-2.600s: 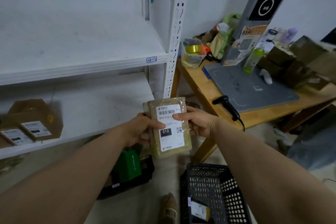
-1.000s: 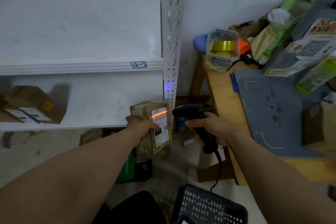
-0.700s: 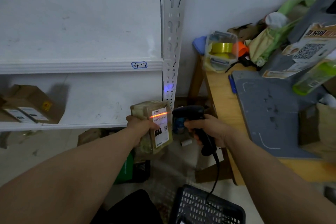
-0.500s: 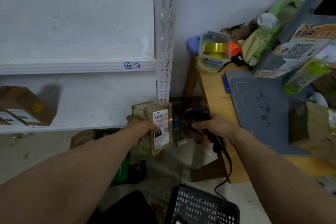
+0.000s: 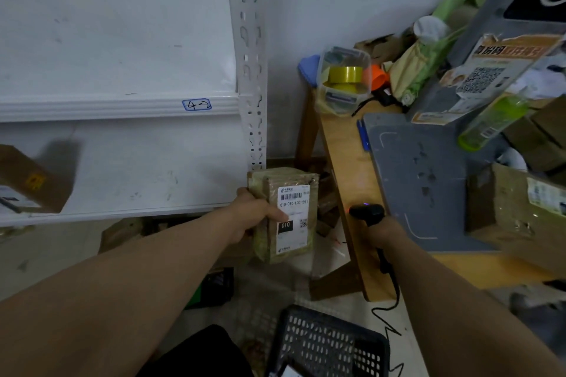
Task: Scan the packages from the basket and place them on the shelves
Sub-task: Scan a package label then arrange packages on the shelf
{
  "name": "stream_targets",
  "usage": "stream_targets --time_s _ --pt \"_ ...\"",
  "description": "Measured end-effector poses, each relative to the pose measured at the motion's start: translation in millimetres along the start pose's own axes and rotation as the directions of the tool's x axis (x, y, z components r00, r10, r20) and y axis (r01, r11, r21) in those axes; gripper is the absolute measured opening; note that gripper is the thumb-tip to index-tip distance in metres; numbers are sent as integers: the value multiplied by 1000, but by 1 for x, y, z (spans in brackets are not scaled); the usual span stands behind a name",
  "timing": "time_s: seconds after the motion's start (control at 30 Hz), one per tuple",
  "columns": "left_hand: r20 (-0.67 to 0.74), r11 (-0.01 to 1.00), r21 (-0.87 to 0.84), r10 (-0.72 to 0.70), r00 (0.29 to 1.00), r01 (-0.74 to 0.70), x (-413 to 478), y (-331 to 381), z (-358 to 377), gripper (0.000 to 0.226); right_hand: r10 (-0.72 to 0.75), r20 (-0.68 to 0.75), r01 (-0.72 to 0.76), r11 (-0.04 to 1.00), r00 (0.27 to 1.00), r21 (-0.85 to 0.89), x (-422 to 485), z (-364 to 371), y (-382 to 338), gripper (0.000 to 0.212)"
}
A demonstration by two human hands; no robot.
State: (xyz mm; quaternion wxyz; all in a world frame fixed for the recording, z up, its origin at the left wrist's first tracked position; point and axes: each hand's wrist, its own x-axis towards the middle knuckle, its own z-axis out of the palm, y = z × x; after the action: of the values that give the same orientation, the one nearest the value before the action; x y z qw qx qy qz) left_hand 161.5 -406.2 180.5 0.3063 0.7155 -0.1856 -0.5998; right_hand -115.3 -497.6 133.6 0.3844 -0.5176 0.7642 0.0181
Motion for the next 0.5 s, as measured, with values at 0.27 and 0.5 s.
stream_targets --time_s 0.27,0.5 --pt "23 999 16 30 999 -30 0 -1 2 97 76 -85 -75 997 993 11 -17 -4 -7 64" --pt "79 997 53 59 995 -63 -12 -5 -22 114 -229 -142 215 971 963 -106 -59 -18 -55 59"
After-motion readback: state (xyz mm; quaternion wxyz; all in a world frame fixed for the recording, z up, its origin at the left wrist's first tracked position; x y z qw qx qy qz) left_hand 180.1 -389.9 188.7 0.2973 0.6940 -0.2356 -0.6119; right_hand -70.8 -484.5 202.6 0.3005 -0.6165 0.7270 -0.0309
